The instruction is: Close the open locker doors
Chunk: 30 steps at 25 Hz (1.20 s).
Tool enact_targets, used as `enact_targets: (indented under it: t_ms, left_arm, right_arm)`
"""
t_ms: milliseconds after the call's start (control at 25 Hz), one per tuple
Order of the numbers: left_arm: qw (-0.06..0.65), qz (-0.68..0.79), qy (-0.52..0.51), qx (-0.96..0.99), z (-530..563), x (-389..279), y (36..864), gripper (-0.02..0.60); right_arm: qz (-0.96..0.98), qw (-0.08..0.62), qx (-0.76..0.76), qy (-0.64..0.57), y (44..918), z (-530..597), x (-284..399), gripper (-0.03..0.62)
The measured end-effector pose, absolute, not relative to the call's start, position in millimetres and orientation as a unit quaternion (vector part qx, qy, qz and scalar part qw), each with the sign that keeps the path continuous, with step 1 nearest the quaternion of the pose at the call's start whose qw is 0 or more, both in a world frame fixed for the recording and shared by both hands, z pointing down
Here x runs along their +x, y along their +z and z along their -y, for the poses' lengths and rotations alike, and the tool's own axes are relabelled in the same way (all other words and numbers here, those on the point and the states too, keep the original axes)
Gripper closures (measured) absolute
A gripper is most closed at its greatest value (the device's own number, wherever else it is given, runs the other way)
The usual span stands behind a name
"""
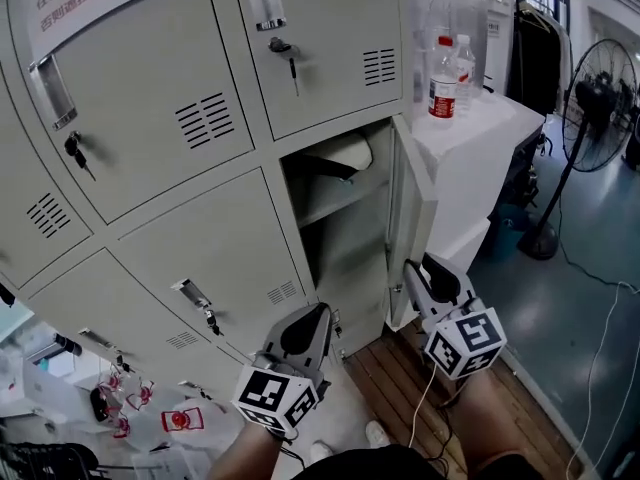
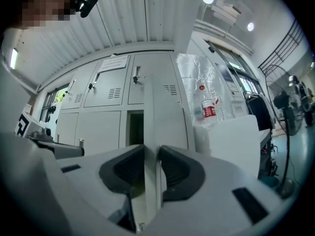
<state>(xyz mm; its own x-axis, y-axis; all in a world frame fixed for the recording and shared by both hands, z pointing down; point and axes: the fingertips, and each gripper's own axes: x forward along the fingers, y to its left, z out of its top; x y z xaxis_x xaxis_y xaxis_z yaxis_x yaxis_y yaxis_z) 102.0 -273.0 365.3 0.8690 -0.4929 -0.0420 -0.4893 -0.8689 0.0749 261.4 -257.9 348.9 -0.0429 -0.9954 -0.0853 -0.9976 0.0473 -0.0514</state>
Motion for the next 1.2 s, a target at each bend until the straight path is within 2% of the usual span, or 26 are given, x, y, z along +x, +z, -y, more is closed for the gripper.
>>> enact_targets:
  t_ms: [600,1200]
  left_arm:
    - [0.029,0.325,-0.035,0.945,294.1,34.5,360.4,0.578]
    - [0.022,0.379,-0.033,0.925,321.9,7.3,359.8,0.578]
  right_arm:
    - [-0.767,0.061,-0.638,-0.003,345.2,312.5,192.8,0.488]
    - [-0.818,0.053,-0.573,0.003,339.5,369.2,152.2,0.477]
